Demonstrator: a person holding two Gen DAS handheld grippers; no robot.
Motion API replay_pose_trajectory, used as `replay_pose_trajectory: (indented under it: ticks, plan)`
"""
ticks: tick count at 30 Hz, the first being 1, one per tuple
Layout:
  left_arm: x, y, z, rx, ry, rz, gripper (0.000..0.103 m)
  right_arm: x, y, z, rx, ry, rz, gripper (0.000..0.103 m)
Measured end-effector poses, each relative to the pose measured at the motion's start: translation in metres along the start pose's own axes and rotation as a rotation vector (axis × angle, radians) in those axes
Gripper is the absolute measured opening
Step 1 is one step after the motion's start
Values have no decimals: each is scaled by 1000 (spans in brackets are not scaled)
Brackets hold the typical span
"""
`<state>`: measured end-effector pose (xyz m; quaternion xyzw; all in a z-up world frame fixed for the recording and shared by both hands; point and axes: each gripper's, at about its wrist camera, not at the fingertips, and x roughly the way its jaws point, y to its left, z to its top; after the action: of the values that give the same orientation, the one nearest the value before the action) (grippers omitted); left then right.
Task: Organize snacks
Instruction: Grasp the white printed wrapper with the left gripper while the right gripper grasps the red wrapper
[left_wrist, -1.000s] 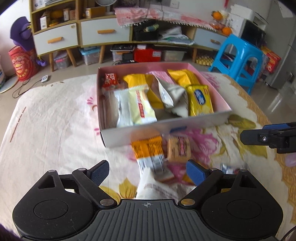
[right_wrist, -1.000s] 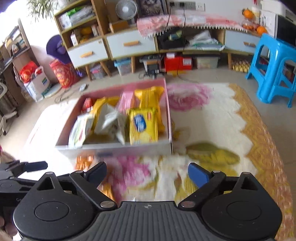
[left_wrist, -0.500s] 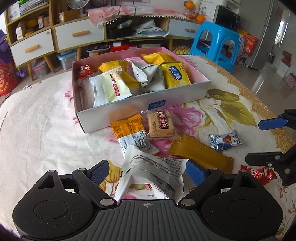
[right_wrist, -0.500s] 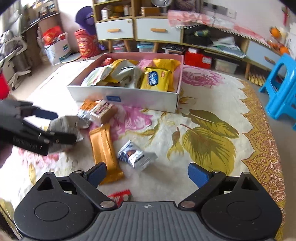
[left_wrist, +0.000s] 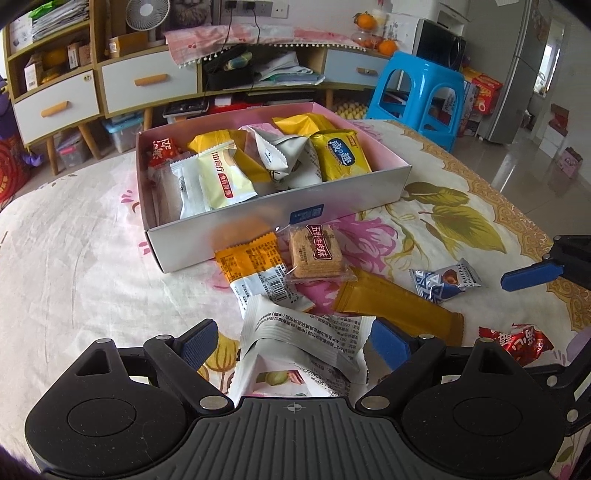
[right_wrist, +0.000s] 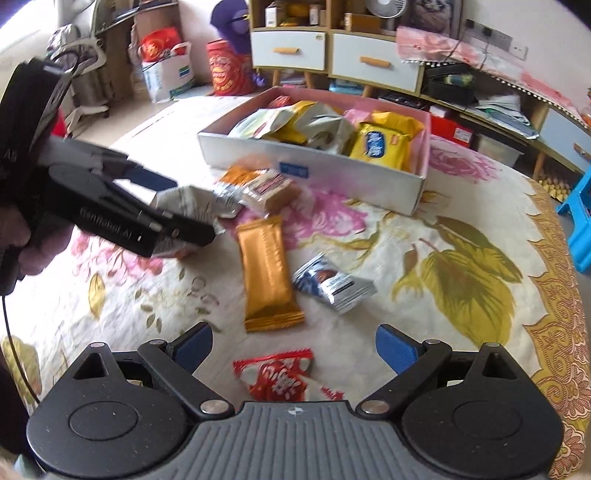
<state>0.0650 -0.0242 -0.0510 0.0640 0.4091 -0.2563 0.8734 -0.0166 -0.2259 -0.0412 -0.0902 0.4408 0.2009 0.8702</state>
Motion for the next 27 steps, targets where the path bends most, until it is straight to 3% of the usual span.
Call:
replay_pose_trajectory:
  ticks: [12, 16, 21, 23, 27]
  plan:
    - [0, 0, -1, 12, 19, -8, 89, 5, 5, -6, -41, 47, -8, 78]
    - [-3, 2, -2, 10, 21, -13, 87, 8, 5, -6, -38, 72, -3, 59]
    - [-4, 3, -4, 13, 28, -17, 80, 7, 5, -6, -71, 59, 16, 51]
    - [-5, 3, -4, 16, 29, -19, 79, 6, 3, -6, -66, 59, 30, 42]
    - [-7, 5, -4, 14, 34, -22, 77, 5, 3, -5, -72, 64, 28, 41]
